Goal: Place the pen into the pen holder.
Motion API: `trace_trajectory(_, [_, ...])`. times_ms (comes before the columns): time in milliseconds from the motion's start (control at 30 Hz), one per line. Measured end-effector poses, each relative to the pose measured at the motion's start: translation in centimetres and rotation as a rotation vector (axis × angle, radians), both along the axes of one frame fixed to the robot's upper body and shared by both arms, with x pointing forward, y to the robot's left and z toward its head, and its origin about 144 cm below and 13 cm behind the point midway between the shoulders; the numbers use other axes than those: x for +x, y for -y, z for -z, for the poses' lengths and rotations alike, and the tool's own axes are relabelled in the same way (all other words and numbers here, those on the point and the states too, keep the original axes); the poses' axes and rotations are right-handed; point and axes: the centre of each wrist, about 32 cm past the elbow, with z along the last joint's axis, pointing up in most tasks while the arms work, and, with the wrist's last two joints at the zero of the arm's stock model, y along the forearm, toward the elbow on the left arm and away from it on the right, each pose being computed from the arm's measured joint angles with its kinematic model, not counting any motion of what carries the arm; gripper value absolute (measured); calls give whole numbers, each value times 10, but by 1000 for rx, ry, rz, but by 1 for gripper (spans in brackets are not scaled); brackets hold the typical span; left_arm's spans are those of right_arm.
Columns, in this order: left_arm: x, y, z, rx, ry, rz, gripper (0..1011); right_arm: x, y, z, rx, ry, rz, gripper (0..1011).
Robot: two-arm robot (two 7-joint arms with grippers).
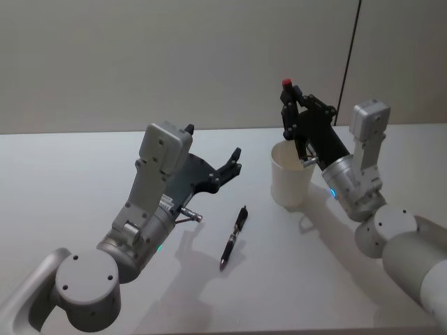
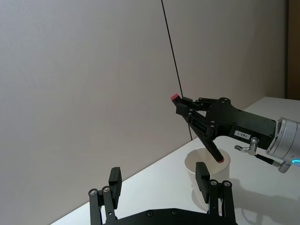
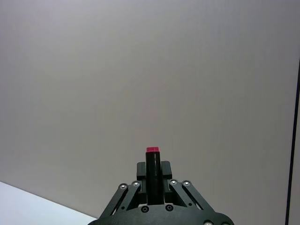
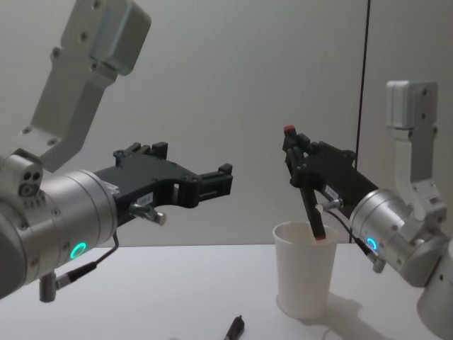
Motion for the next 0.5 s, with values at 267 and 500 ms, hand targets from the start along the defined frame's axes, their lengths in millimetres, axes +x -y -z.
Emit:
trace_trajectory(267, [0, 0, 0, 0, 0, 0, 1000, -2, -1, 3, -10, -9, 5, 363])
trace_trajectory(500, [0, 0, 0, 0, 0, 0, 1000, -4, -2, 6, -18, -17, 13, 583])
